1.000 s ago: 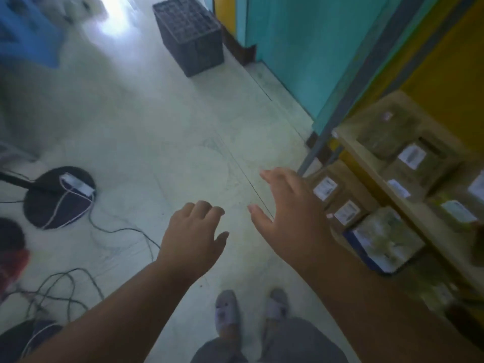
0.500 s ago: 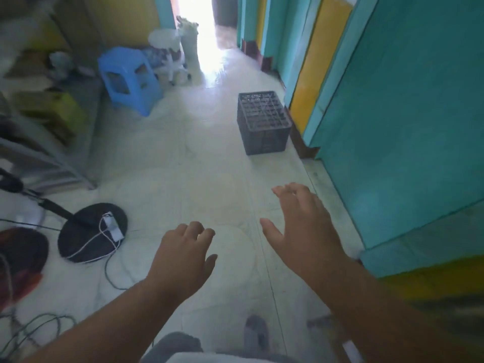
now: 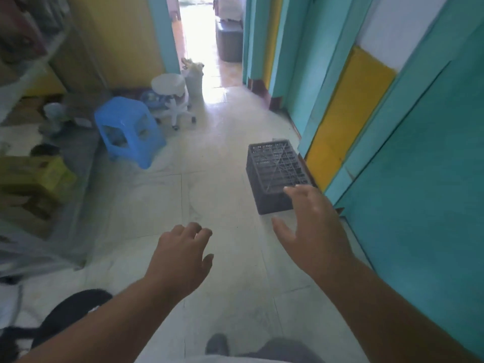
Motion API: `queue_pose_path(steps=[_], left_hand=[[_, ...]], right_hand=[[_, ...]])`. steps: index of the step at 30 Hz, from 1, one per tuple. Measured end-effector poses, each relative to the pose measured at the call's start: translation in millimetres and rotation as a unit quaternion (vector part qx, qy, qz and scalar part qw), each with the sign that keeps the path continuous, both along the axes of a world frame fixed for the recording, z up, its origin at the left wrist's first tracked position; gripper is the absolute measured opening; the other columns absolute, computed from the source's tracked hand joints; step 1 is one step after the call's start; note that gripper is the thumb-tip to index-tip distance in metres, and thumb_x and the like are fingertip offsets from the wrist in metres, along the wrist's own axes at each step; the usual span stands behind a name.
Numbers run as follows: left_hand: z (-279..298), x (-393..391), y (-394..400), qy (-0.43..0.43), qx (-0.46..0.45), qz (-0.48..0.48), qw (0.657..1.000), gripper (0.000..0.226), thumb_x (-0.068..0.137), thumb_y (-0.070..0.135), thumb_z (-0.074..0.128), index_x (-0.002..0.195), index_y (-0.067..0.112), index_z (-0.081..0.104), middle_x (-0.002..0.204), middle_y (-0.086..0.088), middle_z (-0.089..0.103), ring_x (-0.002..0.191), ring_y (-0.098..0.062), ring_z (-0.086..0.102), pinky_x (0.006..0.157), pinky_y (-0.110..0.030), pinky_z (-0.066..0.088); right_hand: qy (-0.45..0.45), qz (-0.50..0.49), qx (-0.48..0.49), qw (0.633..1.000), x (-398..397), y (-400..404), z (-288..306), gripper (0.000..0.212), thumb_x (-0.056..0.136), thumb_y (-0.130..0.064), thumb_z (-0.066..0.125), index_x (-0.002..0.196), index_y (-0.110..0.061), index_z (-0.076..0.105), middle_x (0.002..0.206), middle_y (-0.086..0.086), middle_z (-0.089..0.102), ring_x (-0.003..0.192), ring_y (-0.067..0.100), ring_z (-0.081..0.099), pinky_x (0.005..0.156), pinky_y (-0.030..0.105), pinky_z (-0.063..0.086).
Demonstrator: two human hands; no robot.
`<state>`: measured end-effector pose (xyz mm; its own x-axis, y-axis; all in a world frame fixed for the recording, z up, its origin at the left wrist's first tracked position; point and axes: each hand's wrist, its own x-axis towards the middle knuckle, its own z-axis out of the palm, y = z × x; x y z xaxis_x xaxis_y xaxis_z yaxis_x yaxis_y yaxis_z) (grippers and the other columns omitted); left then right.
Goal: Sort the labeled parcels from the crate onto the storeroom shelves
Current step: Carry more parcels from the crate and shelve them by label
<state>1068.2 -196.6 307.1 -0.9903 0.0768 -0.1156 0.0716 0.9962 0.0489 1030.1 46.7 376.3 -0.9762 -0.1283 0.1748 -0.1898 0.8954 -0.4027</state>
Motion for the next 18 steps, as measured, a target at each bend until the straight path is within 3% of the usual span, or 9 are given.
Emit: queue_pose_path(steps=[6, 12, 18], left_hand=[[-12, -200, 12, 0.018, 0.018, -0.051, 0.998, 0.047, 0.076, 0.045, 0.074, 0.118, 0.024, 0.066, 0.113, -0.002, 0.065, 0.092, -0.028, 0.065, 0.076, -0.041, 0.054], [-11, -374, -4, 0.017, 0.032, -0.025, 0.999, 0.048, 0.078, 0.044, 0.074, 0.122, 0.025, 0.065, 0.116, -0.001, 0.064, 0.096, -0.028, 0.065, 0.080, -0.041, 0.053], [-4, -524, -74, 0.005, 0.055, 0.038, 0.998, 0.049, 0.080, 0.045, 0.071, 0.125, 0.025, 0.063, 0.118, 0.000, 0.064, 0.101, -0.026, 0.064, 0.085, -0.041, 0.053]], right_hand=[[0.008, -0.078, -0.020, 0.997, -160, 12, -13, 0.057, 0.089, -0.041, 0.068, 0.138, -0.016, 0.052, 0.139, 0.008, 0.053, 0.127, 0.026, 0.051, 0.101, 0.046, 0.049], [-0.028, -0.042, 0.011, 0.999, -352, 0, -23, 0.057, 0.091, -0.044, 0.065, 0.140, -0.019, 0.049, 0.142, 0.006, 0.050, 0.130, 0.025, 0.047, 0.106, 0.044, 0.045], [-0.030, 0.014, -0.002, 0.999, -541, -74, -16, 0.055, 0.088, -0.040, 0.070, 0.136, -0.019, 0.054, 0.136, 0.007, 0.055, 0.123, 0.027, 0.052, 0.104, 0.044, 0.047]])
